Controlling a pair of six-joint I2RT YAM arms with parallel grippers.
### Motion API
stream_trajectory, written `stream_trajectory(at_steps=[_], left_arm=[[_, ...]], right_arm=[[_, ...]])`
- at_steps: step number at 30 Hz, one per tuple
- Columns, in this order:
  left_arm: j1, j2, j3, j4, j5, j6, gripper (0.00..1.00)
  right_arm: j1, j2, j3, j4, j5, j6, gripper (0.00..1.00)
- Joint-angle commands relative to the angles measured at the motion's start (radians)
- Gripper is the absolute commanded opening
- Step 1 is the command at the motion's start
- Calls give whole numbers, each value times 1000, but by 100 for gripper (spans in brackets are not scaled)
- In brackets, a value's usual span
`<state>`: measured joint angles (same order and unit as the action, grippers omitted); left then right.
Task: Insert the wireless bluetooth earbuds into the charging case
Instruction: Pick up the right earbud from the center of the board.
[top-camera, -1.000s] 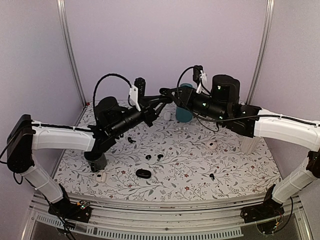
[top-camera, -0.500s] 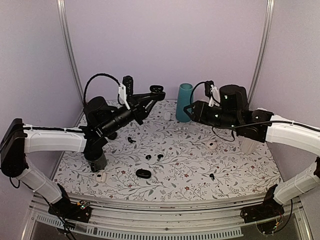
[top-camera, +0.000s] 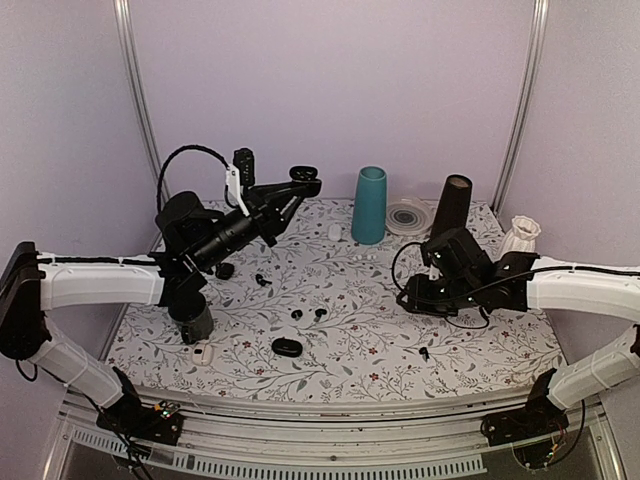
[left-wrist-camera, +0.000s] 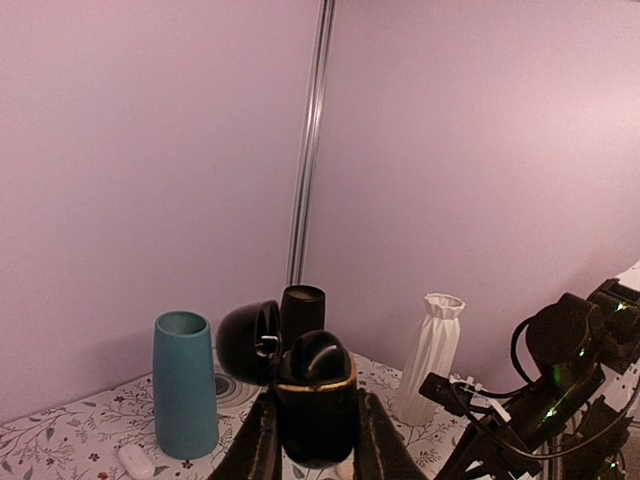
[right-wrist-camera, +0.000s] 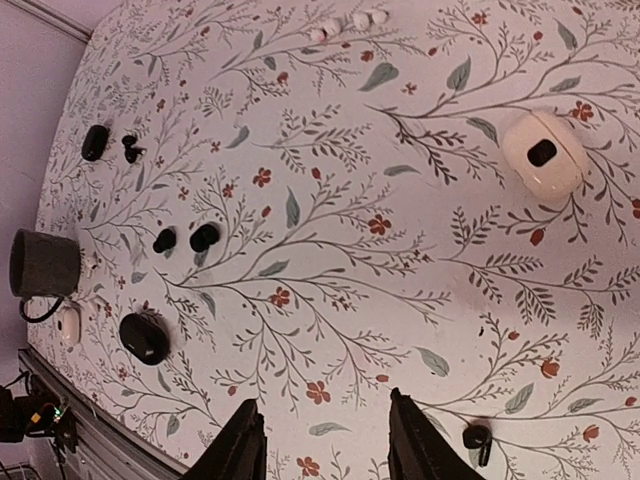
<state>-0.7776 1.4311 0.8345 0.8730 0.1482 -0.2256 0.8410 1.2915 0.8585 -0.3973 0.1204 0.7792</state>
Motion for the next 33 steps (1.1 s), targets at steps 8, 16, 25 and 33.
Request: stream_trajectory(at_steps=[8,16,25,33], left_arm=[[16,-16,-11,12,20,-16,0],[16,-18,-14,12,26,-23,0],[17,-18,-15,13,24,-24,0],[17,-18,-15,14,26,-24,0]], right_arm=[[-5,5,-154,-87,-72,73,39],[-6,50,-195,-86,-60,108,41],[-5,73,-237,-58,-81,137,42],[-4,109,-247,-32,-115,134,44]])
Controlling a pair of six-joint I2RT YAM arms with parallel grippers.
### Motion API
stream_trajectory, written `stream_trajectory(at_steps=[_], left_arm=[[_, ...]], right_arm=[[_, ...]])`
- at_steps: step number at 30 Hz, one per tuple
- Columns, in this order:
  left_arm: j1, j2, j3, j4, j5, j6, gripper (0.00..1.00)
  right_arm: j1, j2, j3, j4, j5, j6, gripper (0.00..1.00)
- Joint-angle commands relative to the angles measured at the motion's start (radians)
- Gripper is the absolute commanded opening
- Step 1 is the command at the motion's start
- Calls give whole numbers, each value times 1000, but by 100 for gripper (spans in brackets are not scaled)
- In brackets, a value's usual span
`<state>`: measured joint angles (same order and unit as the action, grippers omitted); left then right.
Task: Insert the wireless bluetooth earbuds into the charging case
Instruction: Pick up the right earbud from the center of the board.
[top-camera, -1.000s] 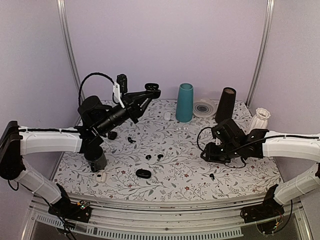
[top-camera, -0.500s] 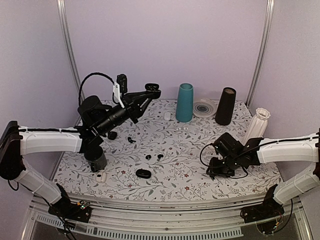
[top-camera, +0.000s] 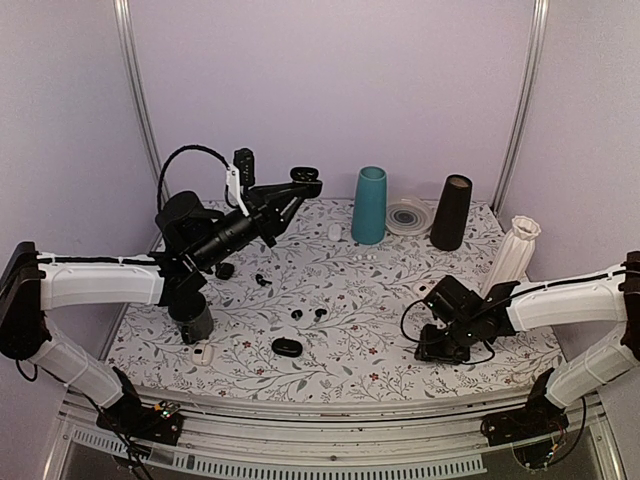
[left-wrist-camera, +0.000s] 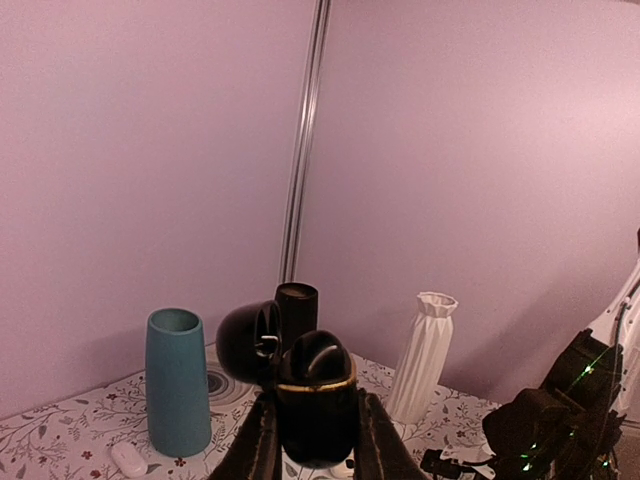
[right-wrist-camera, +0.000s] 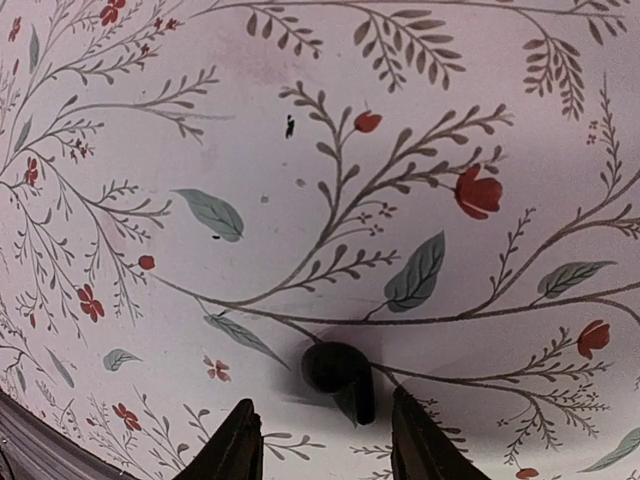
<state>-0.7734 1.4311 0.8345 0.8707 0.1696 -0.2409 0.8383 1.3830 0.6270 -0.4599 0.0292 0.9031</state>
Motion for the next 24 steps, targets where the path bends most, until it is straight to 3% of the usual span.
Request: stream_trajectory(at_steps=[1,13,24], left_arm=[[12,-19,-16,16,5,-9,0],[13,-29,-22,9,-8,-6,0],[13,-27,-20,8,-5,-5,0]], right_arm=[[-2,17,-14,34,-26,10,44],[33,67,40,56,-70,-3,45],[34,91,108,-80,66,4,45]])
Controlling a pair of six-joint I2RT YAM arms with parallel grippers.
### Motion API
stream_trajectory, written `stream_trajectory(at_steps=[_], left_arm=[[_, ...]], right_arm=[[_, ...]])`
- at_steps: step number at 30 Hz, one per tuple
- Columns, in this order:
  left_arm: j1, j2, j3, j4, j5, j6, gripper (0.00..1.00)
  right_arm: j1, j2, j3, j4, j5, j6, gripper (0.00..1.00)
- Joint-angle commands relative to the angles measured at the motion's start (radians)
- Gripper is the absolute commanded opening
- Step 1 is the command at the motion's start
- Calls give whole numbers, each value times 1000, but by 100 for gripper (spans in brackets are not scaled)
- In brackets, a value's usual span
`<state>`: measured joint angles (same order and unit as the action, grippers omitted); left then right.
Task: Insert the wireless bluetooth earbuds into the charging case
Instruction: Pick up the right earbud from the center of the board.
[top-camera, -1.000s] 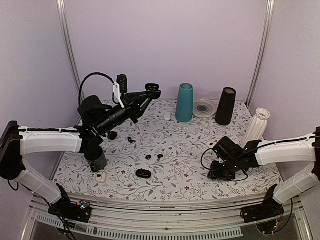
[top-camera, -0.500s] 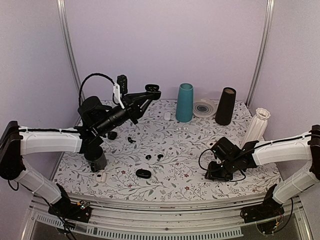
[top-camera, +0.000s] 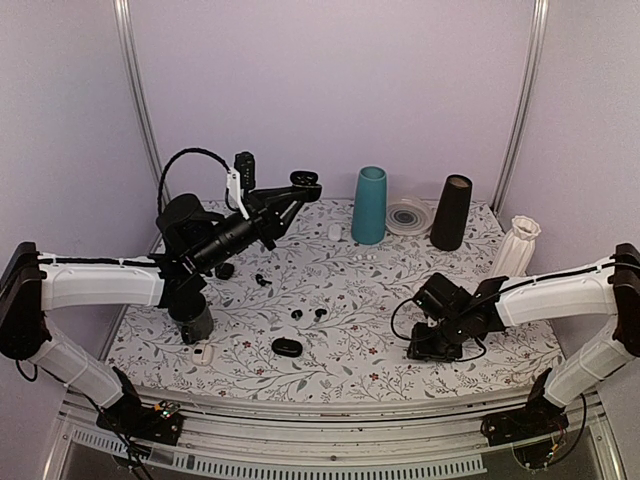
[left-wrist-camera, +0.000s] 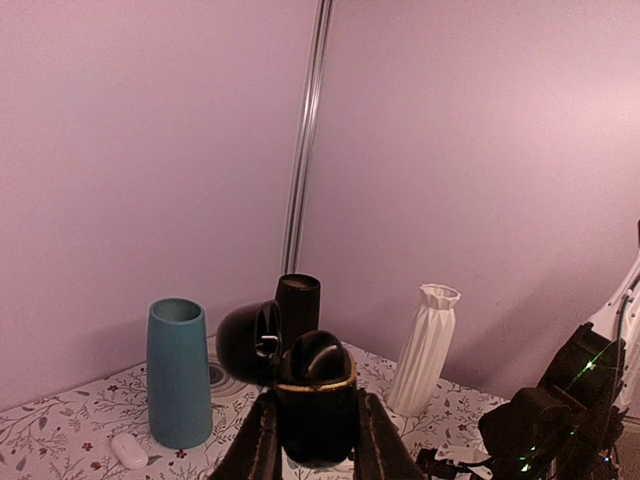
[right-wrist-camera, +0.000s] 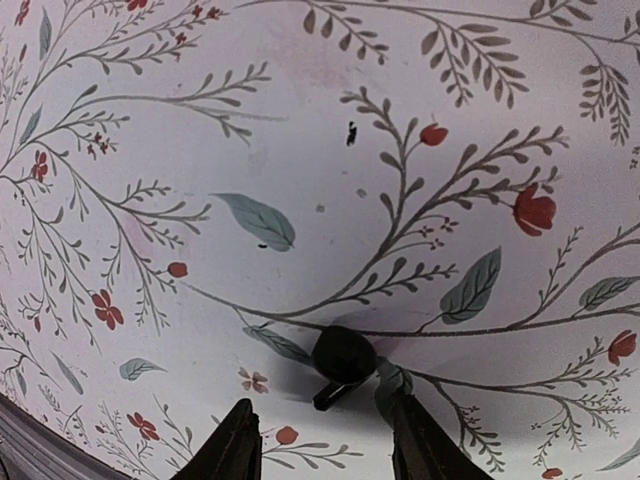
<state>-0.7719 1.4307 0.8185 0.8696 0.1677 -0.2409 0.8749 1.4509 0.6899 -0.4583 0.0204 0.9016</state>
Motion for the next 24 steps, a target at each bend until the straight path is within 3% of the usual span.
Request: stream_trajectory(at_steps=[1,24], left_arm=[[12,-26,-4,9,-3,-6,0],[14,-38,-12,8,-6,-7,0]], right_arm=[[-4,31,55,-89,85,6,45],[44,216,271,-265,231,-37,36]])
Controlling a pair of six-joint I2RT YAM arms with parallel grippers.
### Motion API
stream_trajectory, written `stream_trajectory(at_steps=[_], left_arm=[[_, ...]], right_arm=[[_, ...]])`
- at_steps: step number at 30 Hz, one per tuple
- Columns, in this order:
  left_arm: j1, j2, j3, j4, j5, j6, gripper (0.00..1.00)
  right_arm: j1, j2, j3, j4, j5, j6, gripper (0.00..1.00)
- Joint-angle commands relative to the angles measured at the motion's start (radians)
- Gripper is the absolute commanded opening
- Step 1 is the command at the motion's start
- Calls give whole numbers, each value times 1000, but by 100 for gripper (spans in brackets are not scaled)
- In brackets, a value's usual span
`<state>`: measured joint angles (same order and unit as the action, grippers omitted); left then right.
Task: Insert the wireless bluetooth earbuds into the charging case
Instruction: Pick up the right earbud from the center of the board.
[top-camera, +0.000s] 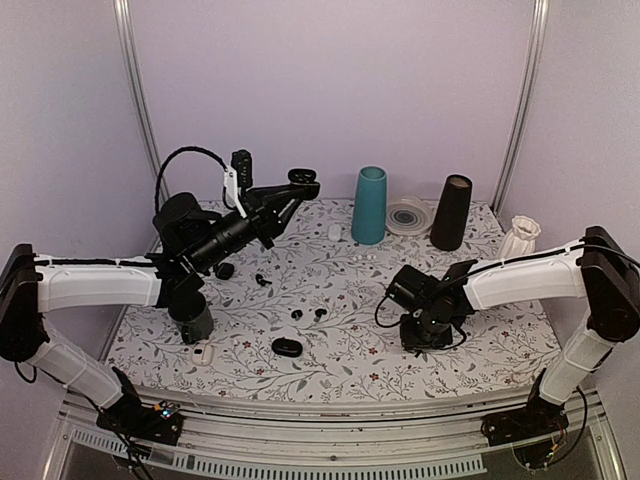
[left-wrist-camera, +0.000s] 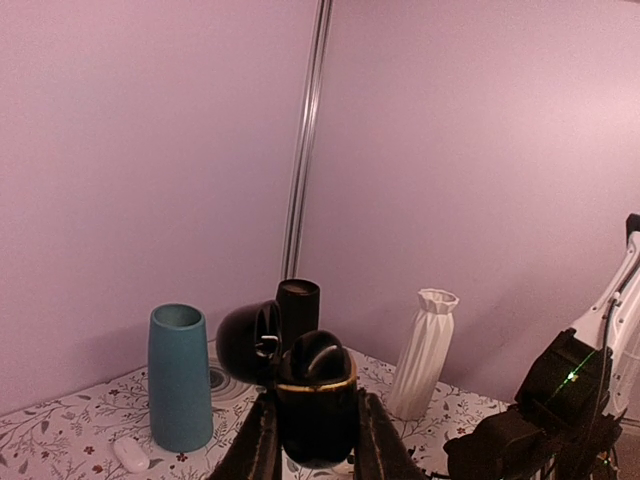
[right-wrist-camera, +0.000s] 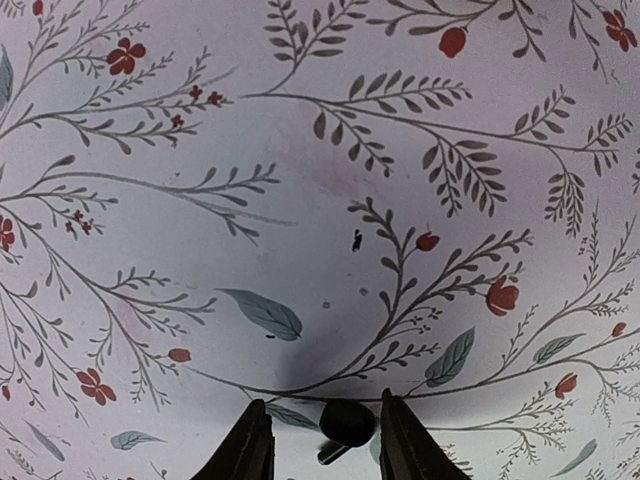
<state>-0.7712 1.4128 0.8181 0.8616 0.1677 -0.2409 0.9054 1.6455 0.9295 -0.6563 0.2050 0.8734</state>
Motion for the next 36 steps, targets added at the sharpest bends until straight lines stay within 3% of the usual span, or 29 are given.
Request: stream_trajectory(at_steps=[1,17,36], left_arm=[[13,-21,-11,16,-6,-8,0],[13,-25,-16,14,-6,-8,0],[15,-21,-16,9,-8,-10,0]], right_arm=[[13,23,31,-71,48,-6,36],[14,65,27,-20,3,-1,32],[13,49,43,-25,7,-22,11]])
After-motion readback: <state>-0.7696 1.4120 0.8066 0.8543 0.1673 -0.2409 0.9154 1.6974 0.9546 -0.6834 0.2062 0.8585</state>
